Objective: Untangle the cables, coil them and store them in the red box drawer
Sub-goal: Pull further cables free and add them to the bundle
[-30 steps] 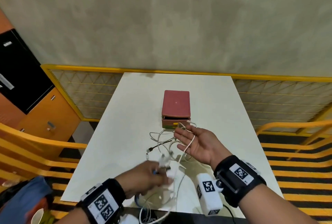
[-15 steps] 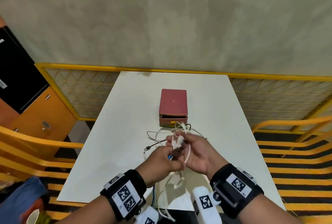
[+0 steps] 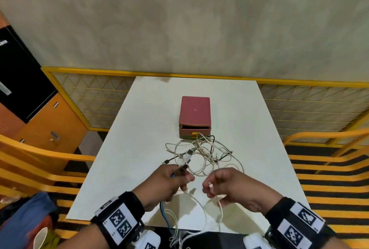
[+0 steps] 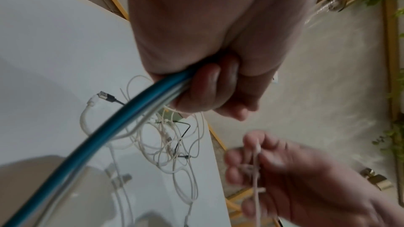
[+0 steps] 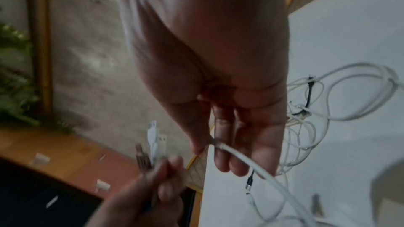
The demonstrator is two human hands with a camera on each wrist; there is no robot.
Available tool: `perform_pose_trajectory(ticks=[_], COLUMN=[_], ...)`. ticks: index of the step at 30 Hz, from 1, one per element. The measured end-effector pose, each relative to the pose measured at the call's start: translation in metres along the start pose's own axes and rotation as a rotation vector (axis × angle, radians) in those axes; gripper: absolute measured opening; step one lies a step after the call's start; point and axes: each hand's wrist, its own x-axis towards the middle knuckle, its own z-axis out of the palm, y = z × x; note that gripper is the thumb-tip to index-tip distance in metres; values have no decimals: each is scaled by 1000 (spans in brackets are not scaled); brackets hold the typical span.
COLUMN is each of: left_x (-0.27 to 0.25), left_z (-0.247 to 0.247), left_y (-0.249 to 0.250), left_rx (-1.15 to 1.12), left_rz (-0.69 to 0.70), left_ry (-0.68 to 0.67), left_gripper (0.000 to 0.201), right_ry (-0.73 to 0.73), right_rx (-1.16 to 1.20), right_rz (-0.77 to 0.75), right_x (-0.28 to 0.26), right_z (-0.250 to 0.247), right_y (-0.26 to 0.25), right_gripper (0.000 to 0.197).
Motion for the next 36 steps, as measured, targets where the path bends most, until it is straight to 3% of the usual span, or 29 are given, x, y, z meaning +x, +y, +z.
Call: perform_pose_trajectory(ticks=[3, 7, 10, 13, 15, 19, 22, 24, 30, 33, 36], left_x=[4, 8, 13, 18, 22, 26, 30, 33, 43, 48, 52], left_z=[-6, -11, -16, -17, -15, -9, -5, -2, 5, 9, 19], left_y=[14, 31, 36, 37, 37, 40, 42, 43, 46, 49, 54], left_rx=[-121, -214, -211, -222, -234, -251, -243, -236, -257, -161, -119], left_rz=[47, 140, 207, 259, 271, 278, 282, 280, 282, 283, 281], left_ry=[40, 75, 105, 105, 93, 60, 42, 44, 37, 16, -49], left_gripper=[23, 32, 37, 39, 38, 36, 35, 35, 34, 31, 28], right_ry=[-18, -151, -222, -239, -88, 426, 533, 564, 446, 320, 215], right_rx=[-336, -718, -739, -705, -747, -835, -887, -957, -1082, -1194, -1256], right_rz=[-8, -11, 62, 120, 94, 148, 176, 162, 28, -45, -214], right_x=[-9, -13, -12, -7, 5, 41, 61, 69, 64, 42, 6], right_z=[8, 22, 25, 17, 4, -31, -40, -38, -23, -20, -20], right_y=[12, 35, 53, 67, 79, 113, 135, 141, 121, 75, 14], right_gripper=[17, 23, 30, 24, 14, 18, 30, 28, 26, 28, 30])
